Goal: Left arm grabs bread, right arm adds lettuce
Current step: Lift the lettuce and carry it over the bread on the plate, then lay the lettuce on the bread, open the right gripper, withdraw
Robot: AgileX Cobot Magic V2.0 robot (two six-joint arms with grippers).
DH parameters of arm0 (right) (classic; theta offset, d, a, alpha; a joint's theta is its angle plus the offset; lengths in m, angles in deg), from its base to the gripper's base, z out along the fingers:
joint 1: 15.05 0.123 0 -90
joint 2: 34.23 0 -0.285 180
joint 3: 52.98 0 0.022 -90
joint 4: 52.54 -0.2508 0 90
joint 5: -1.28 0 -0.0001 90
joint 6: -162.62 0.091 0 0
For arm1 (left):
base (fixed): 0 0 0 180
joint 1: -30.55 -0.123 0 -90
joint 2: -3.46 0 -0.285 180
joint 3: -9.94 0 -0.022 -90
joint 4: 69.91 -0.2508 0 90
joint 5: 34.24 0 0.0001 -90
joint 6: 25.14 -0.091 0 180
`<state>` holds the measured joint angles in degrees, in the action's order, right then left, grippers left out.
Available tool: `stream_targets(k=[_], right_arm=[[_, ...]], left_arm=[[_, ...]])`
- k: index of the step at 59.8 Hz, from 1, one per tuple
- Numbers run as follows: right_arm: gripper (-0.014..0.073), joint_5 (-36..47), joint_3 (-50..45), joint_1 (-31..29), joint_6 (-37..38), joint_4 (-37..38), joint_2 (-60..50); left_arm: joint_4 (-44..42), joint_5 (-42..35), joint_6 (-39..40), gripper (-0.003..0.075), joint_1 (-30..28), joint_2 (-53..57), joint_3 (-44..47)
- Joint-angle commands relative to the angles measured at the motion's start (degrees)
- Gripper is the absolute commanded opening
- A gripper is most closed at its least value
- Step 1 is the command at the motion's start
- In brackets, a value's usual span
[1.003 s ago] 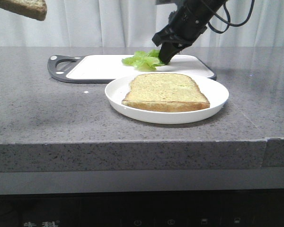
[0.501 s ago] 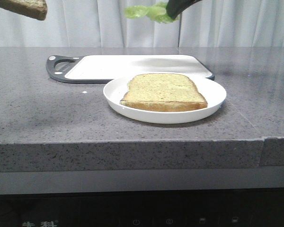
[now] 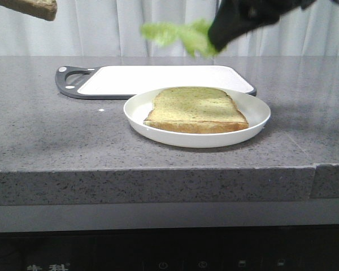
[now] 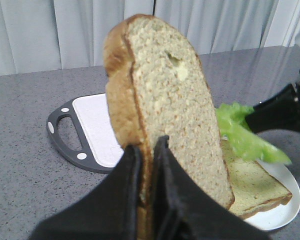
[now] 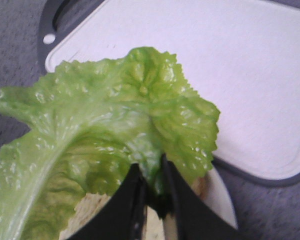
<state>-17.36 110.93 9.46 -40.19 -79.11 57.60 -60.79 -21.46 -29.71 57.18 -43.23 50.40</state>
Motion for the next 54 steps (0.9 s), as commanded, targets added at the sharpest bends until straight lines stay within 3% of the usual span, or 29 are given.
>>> stream_targets(k=[1,28,34,54], right_arm=[[-0.006,6.68,-2.77,1.45,0.13,-1.32,-2.6],[-0.0043,7.73,-7.51,1.46,0.01,-0.91,-2.54],[0.0039,8.17,-7.51,1.46,0.01,-0.91,-2.54],[0.0453,8.29,-7.32,1.46,0.01,-0.91,-2.99]], left_arm=[[0.57,-6.0,0.24,-0.0021,-0.24,0.01,-1.76],[0.57,-6.0,0.24,-0.0021,-0.24,0.01,-1.76],[0.57,-6.0,0.24,-0.0021,-0.24,0.01,-1.76],[0.57,-6.0,0.24,-0.0021,-0.24,0.01,-1.76]])
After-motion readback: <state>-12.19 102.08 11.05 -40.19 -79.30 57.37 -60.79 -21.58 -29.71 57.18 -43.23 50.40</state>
